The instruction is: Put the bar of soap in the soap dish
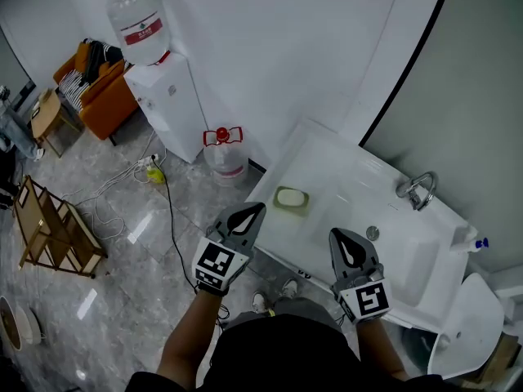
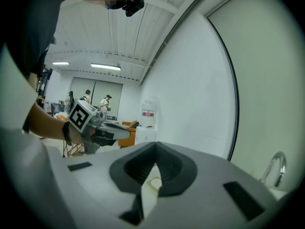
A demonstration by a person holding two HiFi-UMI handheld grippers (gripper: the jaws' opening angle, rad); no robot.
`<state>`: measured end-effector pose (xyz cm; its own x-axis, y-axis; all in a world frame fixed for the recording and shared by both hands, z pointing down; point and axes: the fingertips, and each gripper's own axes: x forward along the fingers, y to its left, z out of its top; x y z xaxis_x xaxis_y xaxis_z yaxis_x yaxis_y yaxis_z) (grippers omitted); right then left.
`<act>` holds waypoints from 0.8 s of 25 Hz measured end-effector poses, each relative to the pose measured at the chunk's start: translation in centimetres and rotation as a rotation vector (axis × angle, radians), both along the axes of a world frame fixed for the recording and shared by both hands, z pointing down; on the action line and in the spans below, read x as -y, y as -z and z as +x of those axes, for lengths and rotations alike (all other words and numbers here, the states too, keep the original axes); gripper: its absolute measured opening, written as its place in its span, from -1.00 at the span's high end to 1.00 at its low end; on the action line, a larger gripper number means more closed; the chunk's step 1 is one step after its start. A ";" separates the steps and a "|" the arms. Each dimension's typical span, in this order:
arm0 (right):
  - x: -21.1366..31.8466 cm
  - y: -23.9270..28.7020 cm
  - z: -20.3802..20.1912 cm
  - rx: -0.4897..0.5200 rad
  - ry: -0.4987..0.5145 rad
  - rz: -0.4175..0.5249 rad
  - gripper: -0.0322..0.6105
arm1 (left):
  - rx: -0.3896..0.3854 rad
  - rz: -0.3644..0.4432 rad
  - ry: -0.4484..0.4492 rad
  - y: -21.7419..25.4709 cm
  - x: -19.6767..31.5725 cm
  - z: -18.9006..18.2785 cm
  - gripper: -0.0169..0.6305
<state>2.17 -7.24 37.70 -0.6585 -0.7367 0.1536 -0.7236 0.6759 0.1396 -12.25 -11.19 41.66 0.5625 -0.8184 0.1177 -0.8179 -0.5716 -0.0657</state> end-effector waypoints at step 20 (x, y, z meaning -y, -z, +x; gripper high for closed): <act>-0.5 1.6 7.3 0.019 -0.171 0.051 0.86 | -0.071 0.190 0.187 8.8 -6.8 -3.0 0.89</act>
<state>9.47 -6.78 36.14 -0.5251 -0.8449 0.1020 -0.8306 0.5349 0.1551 -15.28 -4.41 32.89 0.4012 -0.9123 -0.0818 -0.9143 -0.3935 -0.0961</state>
